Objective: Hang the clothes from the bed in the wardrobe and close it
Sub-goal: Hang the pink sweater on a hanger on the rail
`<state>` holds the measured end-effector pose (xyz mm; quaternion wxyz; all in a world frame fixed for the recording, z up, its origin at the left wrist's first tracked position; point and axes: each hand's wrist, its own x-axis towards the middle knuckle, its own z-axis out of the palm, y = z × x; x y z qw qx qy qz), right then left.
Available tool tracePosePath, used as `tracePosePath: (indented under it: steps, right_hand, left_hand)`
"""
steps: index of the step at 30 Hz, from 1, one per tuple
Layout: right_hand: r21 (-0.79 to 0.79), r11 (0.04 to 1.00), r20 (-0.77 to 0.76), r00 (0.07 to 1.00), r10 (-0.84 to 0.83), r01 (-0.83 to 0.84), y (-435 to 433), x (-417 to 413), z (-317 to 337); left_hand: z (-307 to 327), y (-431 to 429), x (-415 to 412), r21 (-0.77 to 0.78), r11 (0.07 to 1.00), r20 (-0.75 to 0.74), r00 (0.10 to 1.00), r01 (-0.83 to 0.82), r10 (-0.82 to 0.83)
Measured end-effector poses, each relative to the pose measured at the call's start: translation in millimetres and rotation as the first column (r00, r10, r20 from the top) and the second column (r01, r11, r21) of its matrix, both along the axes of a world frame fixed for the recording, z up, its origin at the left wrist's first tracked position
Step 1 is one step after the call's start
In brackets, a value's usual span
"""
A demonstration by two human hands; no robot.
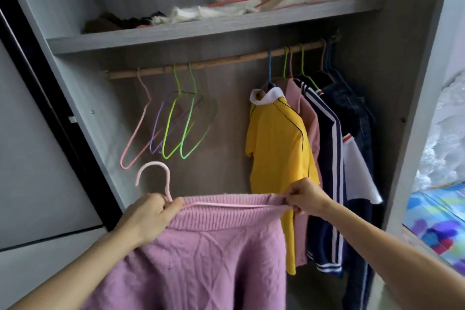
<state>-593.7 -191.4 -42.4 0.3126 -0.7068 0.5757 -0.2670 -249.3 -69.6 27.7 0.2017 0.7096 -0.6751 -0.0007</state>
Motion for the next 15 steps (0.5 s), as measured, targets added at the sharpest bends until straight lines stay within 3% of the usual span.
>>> tracePosePath:
  steps: [5, 7, 9, 13, 15]
  right_hand:
    - [-0.188, 0.981, -0.070, 0.996, -0.062, 0.048, 6.6, -19.6, 24.2]
    - [-0.281, 0.957, -0.032, 0.995, -0.090, 0.077, 11.6, -12.8, 38.0]
    - [-0.327, 0.940, 0.113, 0.992, -0.059, 0.093, 20.6, 4.4, 54.5]
    - [-0.308, 0.944, 0.272, 0.941, 0.202, -0.114, 41.5, 53.7, 69.9]
    - [-0.258, 0.961, 0.423, 0.883, 0.203, -0.097, 43.5, 63.6, 76.9]
  left_hand:
    - [-11.4, -9.8, -15.7, -0.016, 1.000, 0.349, 0.937, 0.014, -0.007]
    - [-6.0, -17.7, -26.4, -0.007, 1.000, 0.400, 0.916, -0.014, 0.015]
    - [1.0, -25.0, -36.9, -0.039, 0.999, 0.341, 0.940, 0.003, 0.011]
    - [17.9, -35.8, -50.2, -0.122, 0.987, 0.018, 0.995, 0.102, -0.100]
    - [23.2, -36.5, -51.3, -0.159, 0.975, -0.066, 0.984, 0.153, -0.165]
